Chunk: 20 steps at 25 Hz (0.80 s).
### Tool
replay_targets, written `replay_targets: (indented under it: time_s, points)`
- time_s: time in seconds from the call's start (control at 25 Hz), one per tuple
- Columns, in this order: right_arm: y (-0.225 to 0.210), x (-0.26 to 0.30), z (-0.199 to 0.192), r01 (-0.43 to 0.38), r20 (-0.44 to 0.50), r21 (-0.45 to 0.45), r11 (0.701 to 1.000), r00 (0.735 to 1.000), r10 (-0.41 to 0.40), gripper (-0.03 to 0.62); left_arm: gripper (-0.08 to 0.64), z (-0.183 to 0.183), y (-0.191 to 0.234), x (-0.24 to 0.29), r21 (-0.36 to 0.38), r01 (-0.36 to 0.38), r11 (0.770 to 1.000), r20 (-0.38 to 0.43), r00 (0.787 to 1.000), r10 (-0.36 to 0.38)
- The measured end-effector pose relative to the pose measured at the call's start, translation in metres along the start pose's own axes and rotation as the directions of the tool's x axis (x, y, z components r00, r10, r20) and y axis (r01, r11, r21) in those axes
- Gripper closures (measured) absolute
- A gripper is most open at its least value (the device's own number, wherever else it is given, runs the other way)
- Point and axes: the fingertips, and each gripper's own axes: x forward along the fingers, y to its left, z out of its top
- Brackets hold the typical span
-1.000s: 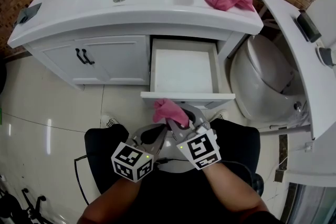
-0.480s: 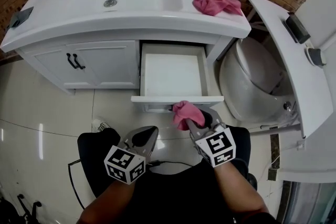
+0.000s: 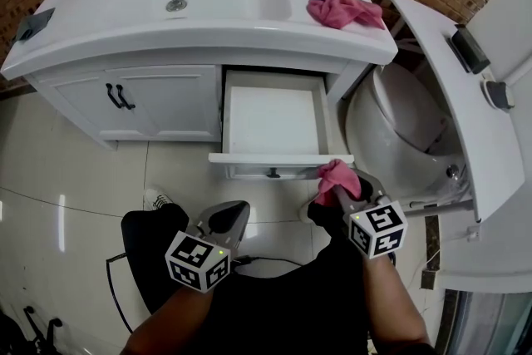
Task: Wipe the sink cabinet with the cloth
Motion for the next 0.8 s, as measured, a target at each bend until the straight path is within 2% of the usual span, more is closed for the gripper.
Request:
replay_targets:
  time_s: [0.28, 0.44, 0.6, 0.72, 0.8]
  points:
    - [-0.018, -0.012, -0.002, 0.046, -0.024, 0.018, 0.999, 0.999, -0.045, 0.497, 0.555, 0.005, 0.001, -0.001, 0.004, -0.003, 1.000, 0.002, 1.000, 0.003]
    - [-0.010, -0.023, 0.018, -0.017, -0.003, 0.004, 1.000, 1.000, 0.017, 0.497, 0.557, 0.016, -0.001, -0.008, 0.010, 0.005, 1.000, 0.008, 1.000, -0.005]
    - [0.008, -0.042, 0.076, -0.127, 0.113, -0.056, 0.990, 0.985, 0.132, 0.497, 0.557, 0.029, -0.003, -0.017, -0.019, 0.029, 0.999, 0.015, 0.999, -0.028]
    - [0.012, -0.045, 0.131, -0.132, 0.222, -0.149, 0.980, 0.961, 0.163, 0.497, 0.555, 0.041, -0.003, -0.020, -0.015, 0.040, 0.999, 0.033, 0.999, -0.040]
    - [0.012, -0.036, 0.159, -0.124, 0.265, -0.174, 0.977, 0.950, 0.167, 0.497, 0.555, 0.048, -0.002, -0.019, -0.004, 0.041, 0.999, 0.042, 0.998, -0.041]
